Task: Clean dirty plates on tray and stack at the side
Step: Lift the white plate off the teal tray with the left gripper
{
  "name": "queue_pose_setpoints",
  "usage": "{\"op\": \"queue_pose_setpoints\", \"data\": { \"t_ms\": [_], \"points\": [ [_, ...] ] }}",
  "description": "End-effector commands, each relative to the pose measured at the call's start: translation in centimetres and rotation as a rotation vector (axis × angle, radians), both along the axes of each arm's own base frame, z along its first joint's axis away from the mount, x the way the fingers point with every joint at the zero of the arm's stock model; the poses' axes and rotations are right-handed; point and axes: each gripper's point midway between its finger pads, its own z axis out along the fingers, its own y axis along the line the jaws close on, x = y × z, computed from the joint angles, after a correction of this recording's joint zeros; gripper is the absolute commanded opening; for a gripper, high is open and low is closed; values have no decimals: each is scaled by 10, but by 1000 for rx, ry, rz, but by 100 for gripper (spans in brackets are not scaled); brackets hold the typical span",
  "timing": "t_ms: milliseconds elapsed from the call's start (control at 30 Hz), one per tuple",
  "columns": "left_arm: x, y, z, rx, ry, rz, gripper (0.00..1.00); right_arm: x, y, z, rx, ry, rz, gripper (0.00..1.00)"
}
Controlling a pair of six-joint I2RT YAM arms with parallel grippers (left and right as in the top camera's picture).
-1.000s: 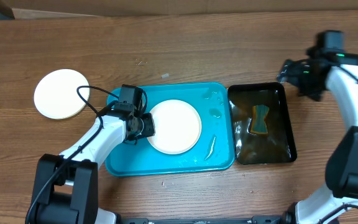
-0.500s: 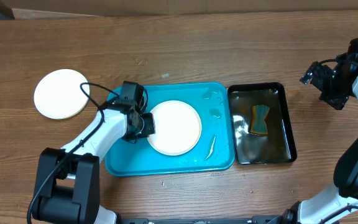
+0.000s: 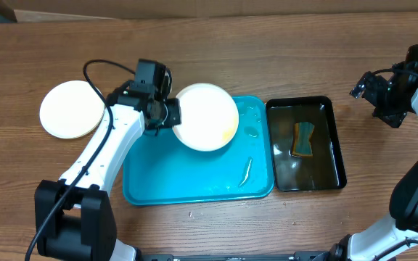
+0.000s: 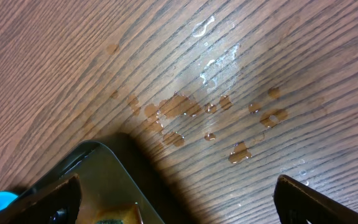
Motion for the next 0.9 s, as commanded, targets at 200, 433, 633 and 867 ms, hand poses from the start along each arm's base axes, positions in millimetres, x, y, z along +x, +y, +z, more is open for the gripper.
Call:
{"op": "queue_pose_setpoints", "data": {
  "t_ms": [200, 433, 633, 867],
  "points": [
    [20, -66, 62, 27, -204, -150, 4, 3, -1, 6, 0, -21, -3, 100],
    [4, -131, 80, 182, -374, -258, 4, 3, -1, 6, 0, -21, -3, 100],
    [-21, -182, 108, 366, -591, -357, 4, 3, -1, 6, 0, -20, -3, 100],
    [-60, -224, 157, 617, -865, -435, 4, 3, -1, 6, 0, -21, -3, 100]
  ]
}}
